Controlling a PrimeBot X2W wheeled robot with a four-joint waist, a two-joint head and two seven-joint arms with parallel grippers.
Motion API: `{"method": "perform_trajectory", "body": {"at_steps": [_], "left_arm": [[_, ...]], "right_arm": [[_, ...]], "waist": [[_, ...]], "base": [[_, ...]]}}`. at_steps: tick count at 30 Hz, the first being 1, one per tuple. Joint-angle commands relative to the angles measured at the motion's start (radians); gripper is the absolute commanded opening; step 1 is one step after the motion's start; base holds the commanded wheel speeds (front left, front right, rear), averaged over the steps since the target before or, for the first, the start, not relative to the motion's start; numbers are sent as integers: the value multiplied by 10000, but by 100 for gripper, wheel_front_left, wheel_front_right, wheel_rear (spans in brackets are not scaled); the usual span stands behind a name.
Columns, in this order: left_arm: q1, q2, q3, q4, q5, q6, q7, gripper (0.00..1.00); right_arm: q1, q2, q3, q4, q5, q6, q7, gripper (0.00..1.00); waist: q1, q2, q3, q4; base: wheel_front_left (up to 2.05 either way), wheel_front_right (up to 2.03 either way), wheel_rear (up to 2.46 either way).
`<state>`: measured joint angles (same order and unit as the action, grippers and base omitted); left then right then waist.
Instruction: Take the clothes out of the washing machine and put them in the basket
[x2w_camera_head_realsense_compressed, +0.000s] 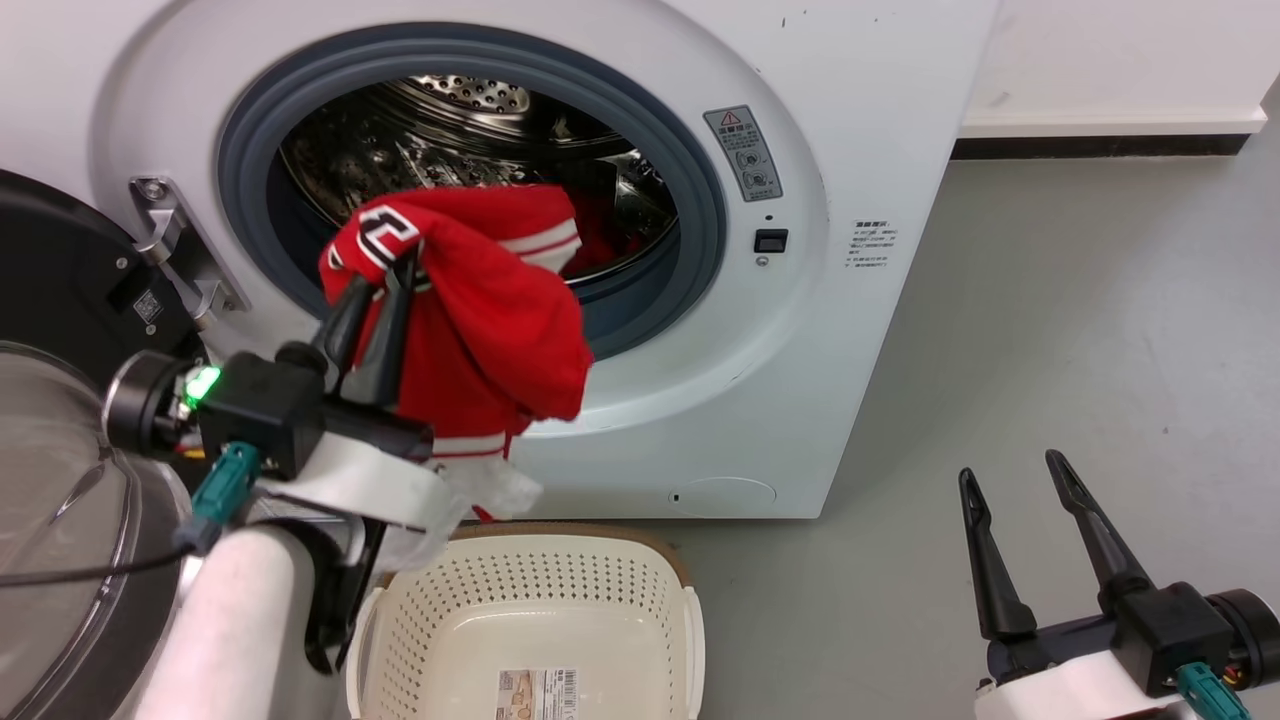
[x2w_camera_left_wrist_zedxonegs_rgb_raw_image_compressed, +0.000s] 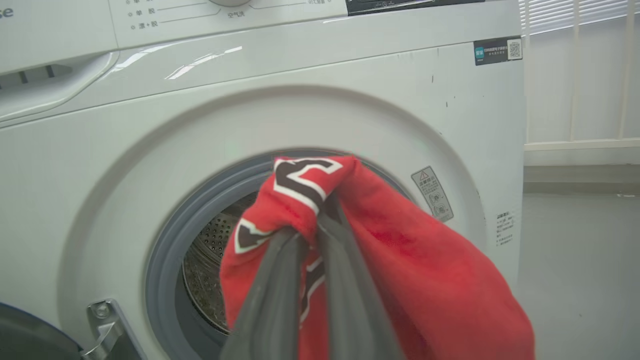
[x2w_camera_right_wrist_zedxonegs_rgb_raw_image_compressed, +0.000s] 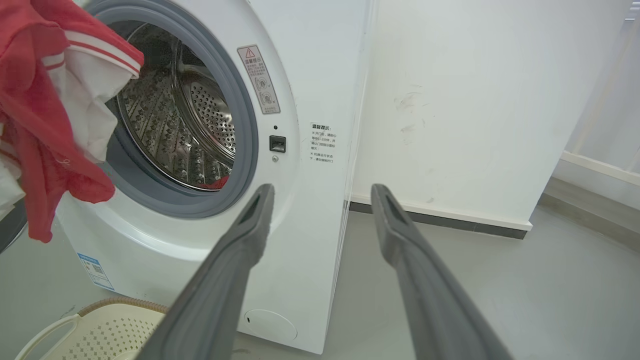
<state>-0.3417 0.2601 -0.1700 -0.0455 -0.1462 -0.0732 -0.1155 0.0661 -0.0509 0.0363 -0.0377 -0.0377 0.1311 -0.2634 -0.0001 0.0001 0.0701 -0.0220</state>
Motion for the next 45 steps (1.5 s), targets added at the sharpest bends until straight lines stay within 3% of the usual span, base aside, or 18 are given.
{"method": "perform_trajectory", "body": {"at_steps": [1, 8, 17, 32, 45], "left_arm": [[247, 18, -46, -192, -80, 42, 61, 0], [1254, -6, -324, -609, -215, 54, 389, 0], [1921, -301, -720, 831, -428, 31, 42, 0], [-432, -654, -1186, 6730, -18, 51, -1210, 0], [-3277, -1127, -1599, 11730, 135, -113, -1365, 0]], "right_arm": [[98, 13, -17, -32, 10, -7, -21, 100], [-104, 13, -49, -95, -2, -7, -21, 100], [-745, 15, -137, -238, -166, -7, -21, 100], [-2264, 15, -375, -686, -289, -7, -21, 100], [-3113, 13, -588, -889, -51, -7, -21, 100]], "waist": [[1, -1, 19, 26], [1, -1, 333, 118], [1, -1, 1532, 13], [1, -1, 4681, -775], [1, -1, 6552, -1104]], "base": [[0, 0, 0], [0, 0, 0], [0, 0, 0], [0, 0, 0], [0, 0, 0]]}}
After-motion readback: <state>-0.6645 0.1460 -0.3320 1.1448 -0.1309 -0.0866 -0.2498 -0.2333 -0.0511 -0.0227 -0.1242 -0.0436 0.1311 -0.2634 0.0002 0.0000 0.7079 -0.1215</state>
